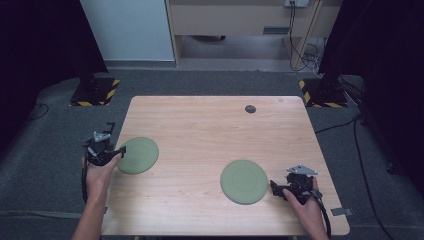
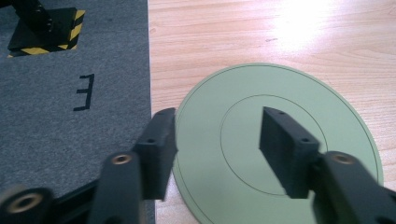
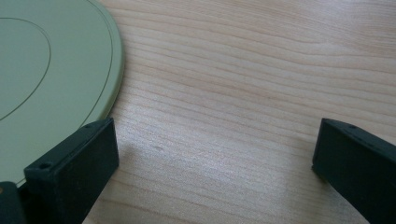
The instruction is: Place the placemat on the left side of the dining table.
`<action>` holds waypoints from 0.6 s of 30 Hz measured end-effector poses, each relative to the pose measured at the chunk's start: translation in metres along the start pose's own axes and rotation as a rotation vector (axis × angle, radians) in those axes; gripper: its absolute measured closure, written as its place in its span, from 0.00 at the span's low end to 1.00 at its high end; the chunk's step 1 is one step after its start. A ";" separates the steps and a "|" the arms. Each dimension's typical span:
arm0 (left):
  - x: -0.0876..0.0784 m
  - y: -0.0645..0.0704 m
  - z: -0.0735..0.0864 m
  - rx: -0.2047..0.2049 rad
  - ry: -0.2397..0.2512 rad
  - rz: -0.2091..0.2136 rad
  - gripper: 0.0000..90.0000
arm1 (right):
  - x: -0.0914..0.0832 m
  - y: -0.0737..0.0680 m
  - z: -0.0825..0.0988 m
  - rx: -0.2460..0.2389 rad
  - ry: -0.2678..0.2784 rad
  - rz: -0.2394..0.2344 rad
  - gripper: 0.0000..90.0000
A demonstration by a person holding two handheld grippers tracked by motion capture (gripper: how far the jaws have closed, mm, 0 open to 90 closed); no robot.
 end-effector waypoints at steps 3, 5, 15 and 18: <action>-0.001 0.003 -0.004 0.006 0.007 0.007 0.34 | 0.000 0.000 0.000 0.000 0.000 0.000 0.01; -0.001 0.006 -0.006 0.023 0.001 0.019 0.28 | 0.000 0.000 0.000 0.001 0.000 0.000 0.01; -0.001 0.026 -0.009 0.032 -0.036 0.049 0.08 | 0.000 0.000 0.000 0.001 0.002 0.001 0.01; -0.001 0.034 -0.011 0.042 -0.044 0.075 0.06 | 0.000 0.000 0.000 0.001 0.000 0.000 0.01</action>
Point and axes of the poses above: each handheld gripper's, and its own axes: x roughly forward along the jaws, z roughly out of its underside, y roughly to its right, the point moved 6 cm from there along x, roughly forward along the jaws, and after that the axes turned 5 degrees about -z, right-handed, at the moved point
